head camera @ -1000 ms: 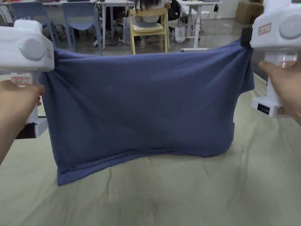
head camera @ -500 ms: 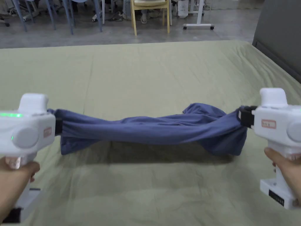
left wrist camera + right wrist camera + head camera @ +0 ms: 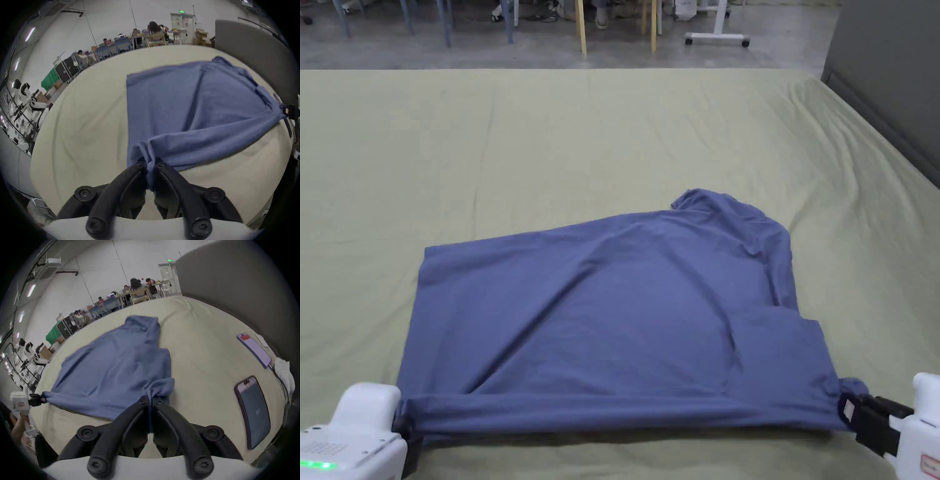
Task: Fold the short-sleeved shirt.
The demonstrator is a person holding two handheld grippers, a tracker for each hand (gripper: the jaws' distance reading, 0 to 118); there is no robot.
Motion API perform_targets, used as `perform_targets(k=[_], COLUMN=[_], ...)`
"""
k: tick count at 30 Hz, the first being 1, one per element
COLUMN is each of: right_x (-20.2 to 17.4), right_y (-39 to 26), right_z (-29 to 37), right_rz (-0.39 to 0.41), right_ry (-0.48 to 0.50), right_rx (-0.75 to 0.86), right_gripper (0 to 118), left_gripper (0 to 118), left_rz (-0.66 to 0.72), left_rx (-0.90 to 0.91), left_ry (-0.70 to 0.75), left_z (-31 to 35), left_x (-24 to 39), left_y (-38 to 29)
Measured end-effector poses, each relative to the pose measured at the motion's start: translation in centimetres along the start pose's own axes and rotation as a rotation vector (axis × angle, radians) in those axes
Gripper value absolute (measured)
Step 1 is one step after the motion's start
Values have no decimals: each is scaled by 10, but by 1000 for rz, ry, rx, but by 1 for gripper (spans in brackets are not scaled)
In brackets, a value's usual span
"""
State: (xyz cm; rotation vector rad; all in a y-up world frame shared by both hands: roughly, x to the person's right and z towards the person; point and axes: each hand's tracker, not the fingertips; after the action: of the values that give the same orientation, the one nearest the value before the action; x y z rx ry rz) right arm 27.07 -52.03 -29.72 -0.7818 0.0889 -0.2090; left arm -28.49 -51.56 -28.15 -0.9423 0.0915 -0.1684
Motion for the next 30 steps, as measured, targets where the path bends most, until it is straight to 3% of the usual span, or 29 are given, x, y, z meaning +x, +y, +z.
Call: perform_targets(k=[5, 6, 7, 8, 9, 10, 12, 17, 19, 20, 21, 22, 23, 24, 29, 30], right_x=[-2, -6, -10, -14, -12, -14, -21, -39, -41, -42, -44, -46, -46, -46, -49, -50], right_y=[-3, -2, -2, 0, 1, 3, 5, 24, 25, 24, 25, 25, 21, 24, 22, 22], right_z=[-14, -15, -17, -17, -20, -19, 8, 66, 72, 73, 69, 64, 63, 61, 56, 54], right_rz=[6, 22, 45, 65, 88, 101, 119, 144, 152, 167, 172, 175, 167, 178, 186, 188], right_ry=[-17, -24, -35, -48, -77, -72, -33, -116, -111, -106, -114, -157, -147, -108, -99, -96], right_rx=[-50, -57, -52, -66, -110, -142, -75, 18, 44, 76, 64, 57, 79, 51, 50, 47], right_gripper=[5, 5, 20, 59, 100, 107, 106, 106, 101, 82, 21, 3, 3, 3, 3, 3], left_gripper=[8, 28, 51, 63, 63, 63, 70, 74, 71, 46, 0, 0, 0, 0, 2, 34], left_rz=[9, 35, 53, 73, 88, 104, 122, 110, 91, 67, 64, 71, 41, 39, 74, 99], left_rx=[-20, -19, -38, -74, -87, -80, -56, 152, 228, 262, 261, 252, 196, 175, 113, 90], left_ry=[-4, -7, -2, 27, 23, -13, -21, 69, 86, 96, 120, 109, 33, 34, -13, -38], left_z=[-7, -8, -8, -7, -4, 7, 34, 117, 134, 137, 133, 127, 121, 115, 81, 73], left_x=[2, 0, -1, -3, -8, -14, -21, -23, -11, -6, -1, 0, 3, 6, 5, 1], left_y=[-9, -7, -6, -5, -4, -4, -3, 16, 21, 23, 26, 24, 26, 25, 15, 14])
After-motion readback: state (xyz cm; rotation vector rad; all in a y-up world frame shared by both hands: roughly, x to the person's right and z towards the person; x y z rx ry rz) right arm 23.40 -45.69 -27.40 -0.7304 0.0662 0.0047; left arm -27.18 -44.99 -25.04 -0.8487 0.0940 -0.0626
